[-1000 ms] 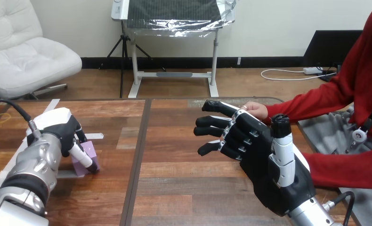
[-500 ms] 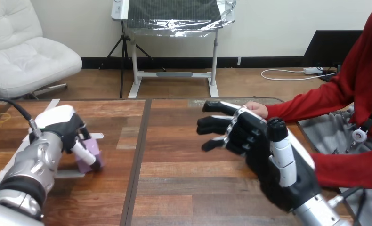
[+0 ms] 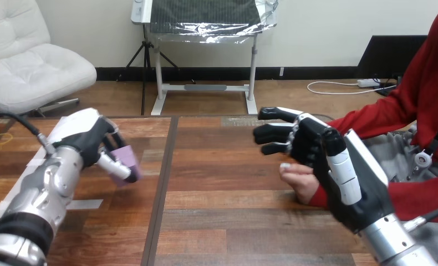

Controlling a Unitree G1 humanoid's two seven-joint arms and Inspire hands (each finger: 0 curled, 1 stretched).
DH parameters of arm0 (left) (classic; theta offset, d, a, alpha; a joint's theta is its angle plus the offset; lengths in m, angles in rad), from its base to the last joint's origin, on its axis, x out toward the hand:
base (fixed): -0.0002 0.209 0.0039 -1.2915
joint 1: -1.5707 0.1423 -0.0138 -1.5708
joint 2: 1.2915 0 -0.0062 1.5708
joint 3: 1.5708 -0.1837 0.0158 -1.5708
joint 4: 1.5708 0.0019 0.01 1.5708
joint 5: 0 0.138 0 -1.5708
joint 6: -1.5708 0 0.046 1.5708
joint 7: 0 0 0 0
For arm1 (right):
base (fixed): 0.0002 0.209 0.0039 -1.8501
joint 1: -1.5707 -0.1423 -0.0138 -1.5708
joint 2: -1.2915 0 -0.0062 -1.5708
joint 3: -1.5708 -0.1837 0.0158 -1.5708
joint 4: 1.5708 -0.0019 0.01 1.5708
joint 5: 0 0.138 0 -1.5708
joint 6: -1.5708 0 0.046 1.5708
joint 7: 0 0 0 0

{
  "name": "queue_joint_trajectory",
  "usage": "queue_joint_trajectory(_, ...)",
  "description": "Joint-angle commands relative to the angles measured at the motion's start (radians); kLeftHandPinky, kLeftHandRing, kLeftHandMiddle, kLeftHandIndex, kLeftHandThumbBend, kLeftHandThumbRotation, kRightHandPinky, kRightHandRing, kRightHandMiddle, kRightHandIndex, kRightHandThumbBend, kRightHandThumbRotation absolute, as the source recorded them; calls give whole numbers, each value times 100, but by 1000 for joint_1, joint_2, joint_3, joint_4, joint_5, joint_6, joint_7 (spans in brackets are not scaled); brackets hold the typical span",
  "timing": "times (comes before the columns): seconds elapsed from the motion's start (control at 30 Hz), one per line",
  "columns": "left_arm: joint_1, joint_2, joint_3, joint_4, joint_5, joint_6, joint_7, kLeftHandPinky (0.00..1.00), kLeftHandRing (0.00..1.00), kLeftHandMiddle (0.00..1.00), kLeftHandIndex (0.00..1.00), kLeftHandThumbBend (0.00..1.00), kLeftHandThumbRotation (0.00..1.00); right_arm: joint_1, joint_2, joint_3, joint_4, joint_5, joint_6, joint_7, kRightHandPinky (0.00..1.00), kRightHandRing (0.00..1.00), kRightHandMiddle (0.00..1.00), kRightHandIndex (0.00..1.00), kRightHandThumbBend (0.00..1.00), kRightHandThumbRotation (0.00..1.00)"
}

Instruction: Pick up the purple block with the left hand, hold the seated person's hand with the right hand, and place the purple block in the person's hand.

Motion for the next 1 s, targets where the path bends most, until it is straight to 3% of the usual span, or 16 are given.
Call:
queue_joint_trajectory(0.0, 57, 46, 71, -315, -49, -34, -11, 31, 37, 43, 44, 72, 0, -157, -44, -46, 67, -90, -113, -63, 68, 71, 71, 75, 81, 96)
queue_joint_trajectory(0.17, 127, 43, 115, -474, -80, -7, -24, 31, 36, 43, 44, 71, 0, -202, -80, -60, 114, -162, -136, -113, 67, 71, 72, 75, 79, 95)
queue_joint_trajectory(0.33, 196, 33, 164, -609, -113, -4, -26, 29, 34, 41, 43, 69, 0, -250, -113, -70, 173, -187, -155, -134, 67, 73, 73, 76, 80, 92)
queue_joint_trajectory(0.53, 270, 26, 208, -757, -127, 26, -33, 34, 37, 42, 42, 65, 0, -315, -165, -77, 272, -207, -200, -137, 67, 74, 75, 76, 78, 88)
queue_joint_trajectory(0.7, 322, 18, 241, -853, -134, 49, -34, 36, 39, 43, 43, 64, 0, -360, -212, -74, 339, -233, -223, -139, 65, 75, 77, 77, 76, 87)
queue_joint_trajectory(0.97, 403, 0, 298, -955, -162, 28, -10, 35, 38, 42, 43, 65, 0, -425, -278, -66, 437, -288, -226, -156, 63, 75, 78, 79, 75, 85)
